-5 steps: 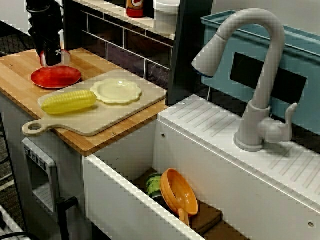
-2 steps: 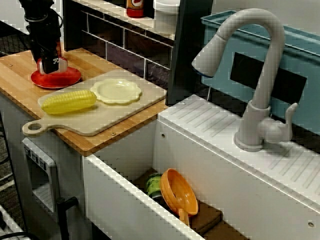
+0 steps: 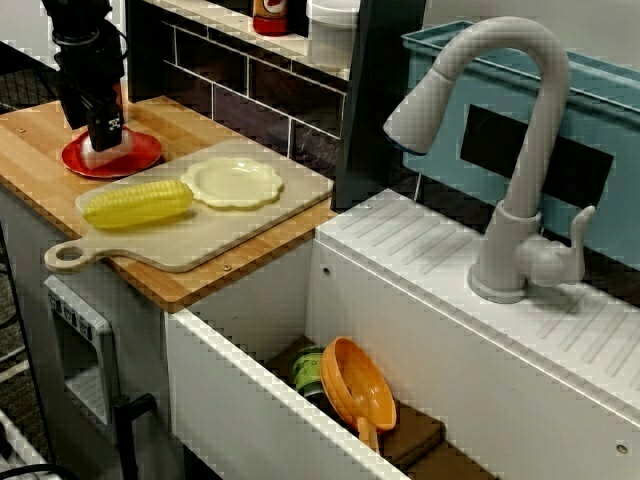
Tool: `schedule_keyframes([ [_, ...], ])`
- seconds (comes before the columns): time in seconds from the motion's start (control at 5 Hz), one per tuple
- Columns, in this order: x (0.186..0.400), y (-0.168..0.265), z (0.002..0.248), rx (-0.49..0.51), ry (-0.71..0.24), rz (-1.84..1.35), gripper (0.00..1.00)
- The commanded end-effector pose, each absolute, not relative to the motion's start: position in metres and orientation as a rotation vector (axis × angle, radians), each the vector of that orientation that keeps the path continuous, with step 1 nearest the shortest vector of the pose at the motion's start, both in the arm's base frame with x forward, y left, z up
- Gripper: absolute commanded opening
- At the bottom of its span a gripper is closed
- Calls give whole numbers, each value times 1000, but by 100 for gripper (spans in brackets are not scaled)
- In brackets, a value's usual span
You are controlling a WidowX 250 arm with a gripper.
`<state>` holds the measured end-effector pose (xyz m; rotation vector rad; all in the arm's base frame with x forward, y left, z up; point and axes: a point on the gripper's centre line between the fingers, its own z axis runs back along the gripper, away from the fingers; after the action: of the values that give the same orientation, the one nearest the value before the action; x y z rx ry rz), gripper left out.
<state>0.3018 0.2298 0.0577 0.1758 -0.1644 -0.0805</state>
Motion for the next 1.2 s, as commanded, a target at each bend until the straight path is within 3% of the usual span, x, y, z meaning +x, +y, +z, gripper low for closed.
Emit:
schedule_keyframes([
  [0.0,311,231,81,192,-205,-69,100],
  [0.6,310,227,100,134,-198,-68,100],
  [1.0,304,227,99,119,-220,13,100],
])
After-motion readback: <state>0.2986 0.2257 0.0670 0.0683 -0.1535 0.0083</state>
